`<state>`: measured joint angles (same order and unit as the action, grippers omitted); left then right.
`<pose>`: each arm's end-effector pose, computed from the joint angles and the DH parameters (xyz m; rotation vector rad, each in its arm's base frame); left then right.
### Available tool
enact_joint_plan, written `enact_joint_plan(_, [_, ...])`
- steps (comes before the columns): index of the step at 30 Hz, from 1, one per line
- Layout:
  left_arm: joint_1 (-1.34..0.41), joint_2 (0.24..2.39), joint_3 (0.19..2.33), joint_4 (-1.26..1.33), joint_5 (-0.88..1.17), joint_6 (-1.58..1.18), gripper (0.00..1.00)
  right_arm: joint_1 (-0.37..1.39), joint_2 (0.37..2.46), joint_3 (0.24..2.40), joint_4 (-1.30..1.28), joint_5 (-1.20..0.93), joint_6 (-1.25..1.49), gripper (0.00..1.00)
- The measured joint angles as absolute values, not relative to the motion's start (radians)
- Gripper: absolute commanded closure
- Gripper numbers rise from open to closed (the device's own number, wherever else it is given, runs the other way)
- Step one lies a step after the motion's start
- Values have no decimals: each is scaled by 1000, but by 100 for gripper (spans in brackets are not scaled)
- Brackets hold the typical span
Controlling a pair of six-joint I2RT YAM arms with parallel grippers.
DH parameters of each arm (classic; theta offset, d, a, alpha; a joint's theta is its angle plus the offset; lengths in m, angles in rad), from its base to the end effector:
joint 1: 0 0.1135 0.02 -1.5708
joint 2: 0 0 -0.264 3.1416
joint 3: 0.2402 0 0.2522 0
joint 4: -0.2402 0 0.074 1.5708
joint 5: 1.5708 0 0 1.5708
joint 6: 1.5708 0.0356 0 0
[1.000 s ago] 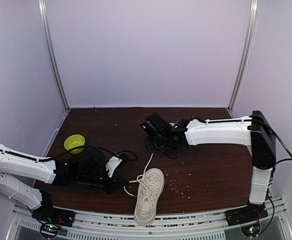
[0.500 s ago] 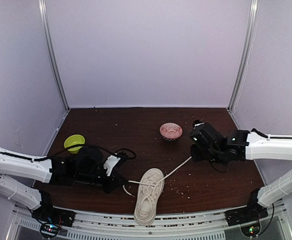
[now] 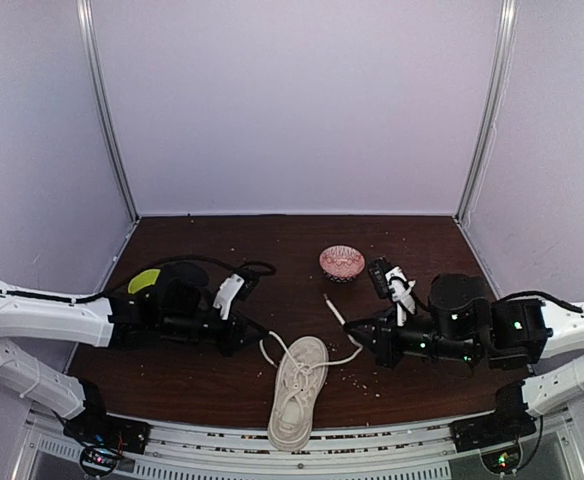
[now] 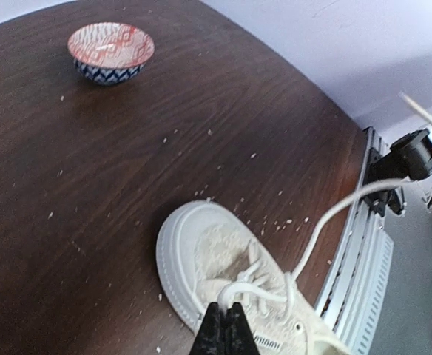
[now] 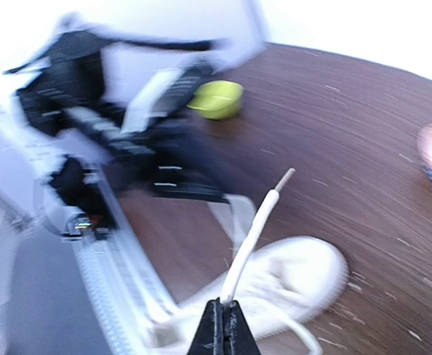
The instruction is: Tie the shoes
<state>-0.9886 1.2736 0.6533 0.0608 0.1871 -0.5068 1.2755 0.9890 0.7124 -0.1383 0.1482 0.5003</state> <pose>0.1425 -0.2285 0.2145 0.6689 2.2189 -1.0305 0.0711 0.2156 0.2809 -0.7066 2.0025 0.9738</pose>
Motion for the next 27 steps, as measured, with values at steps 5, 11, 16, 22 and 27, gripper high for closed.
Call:
enact_joint_plan(5, [-958, 1345, 741, 132, 289, -498, 100, 1477, 1242, 912, 20, 99, 423, 100])
enact_joint_plan(11, [-950, 1385, 785, 108, 381, -446, 100, 1620, 1597, 1208, 41, 49, 333, 51])
enact_joint_plan(16, [-950, 1377, 796, 80, 412, -402, 100, 1665, 1665, 1269, -5, 43, 263, 26])
enact_joint_plan(22, [-950, 1338, 796, 49, 421, -356, 100, 1608, 1438, 1067, -12, 118, 243, 21])
enact_joint_plan(27, [-950, 1311, 796, 29, 393, -316, 100, 1438, 1200, 841, 52, 131, 313, 22])
